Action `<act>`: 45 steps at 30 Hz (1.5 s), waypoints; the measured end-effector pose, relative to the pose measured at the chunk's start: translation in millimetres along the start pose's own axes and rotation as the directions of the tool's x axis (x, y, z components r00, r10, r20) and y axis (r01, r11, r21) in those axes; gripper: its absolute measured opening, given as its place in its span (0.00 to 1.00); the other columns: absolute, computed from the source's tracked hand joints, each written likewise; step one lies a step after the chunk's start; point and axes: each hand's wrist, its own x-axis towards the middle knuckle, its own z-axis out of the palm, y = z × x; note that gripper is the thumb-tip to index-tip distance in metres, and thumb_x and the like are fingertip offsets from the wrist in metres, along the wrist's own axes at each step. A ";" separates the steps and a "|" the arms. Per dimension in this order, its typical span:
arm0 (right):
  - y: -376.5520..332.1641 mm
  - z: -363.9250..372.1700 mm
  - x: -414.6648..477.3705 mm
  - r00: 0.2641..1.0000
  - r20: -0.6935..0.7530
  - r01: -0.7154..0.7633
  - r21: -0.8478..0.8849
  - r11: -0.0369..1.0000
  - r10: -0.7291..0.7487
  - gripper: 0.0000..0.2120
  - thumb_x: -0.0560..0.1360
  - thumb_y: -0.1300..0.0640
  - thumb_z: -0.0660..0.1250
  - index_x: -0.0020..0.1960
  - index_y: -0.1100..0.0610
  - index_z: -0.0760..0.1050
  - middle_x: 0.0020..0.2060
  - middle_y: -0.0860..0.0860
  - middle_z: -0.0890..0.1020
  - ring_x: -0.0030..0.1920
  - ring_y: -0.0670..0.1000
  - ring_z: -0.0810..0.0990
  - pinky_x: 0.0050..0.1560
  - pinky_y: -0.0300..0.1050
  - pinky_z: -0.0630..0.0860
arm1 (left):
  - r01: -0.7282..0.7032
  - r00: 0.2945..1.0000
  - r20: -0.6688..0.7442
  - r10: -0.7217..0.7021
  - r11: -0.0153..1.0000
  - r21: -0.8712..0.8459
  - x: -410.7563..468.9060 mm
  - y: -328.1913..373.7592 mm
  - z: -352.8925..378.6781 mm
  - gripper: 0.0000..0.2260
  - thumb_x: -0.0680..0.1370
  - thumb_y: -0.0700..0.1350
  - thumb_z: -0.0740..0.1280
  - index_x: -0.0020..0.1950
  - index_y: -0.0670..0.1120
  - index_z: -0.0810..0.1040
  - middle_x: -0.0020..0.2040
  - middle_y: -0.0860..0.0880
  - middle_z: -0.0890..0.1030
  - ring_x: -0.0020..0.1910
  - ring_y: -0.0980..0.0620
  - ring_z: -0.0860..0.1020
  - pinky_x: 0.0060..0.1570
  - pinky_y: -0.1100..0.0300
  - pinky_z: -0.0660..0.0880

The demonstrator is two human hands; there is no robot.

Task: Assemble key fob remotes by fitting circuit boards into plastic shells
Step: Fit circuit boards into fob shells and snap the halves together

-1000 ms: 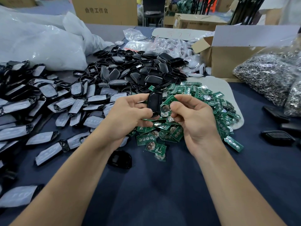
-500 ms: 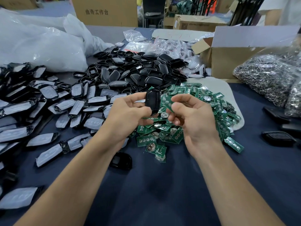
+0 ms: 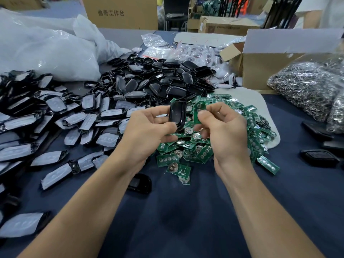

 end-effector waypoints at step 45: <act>0.1 7.2 -9.5 0.988 -0.003 0.123 -0.589 0.799 -0.154 0.11 0.70 0.52 0.79 0.32 0.49 0.80 0.28 0.33 0.80 0.31 0.36 0.80 0.31 0.25 0.70 | -0.036 0.992 -0.117 0.041 0.999 0.038 -7.3 5.3 8.8 0.15 0.72 0.29 0.76 0.39 0.51 0.88 0.41 0.47 0.89 0.41 0.51 0.88 0.39 0.64 0.81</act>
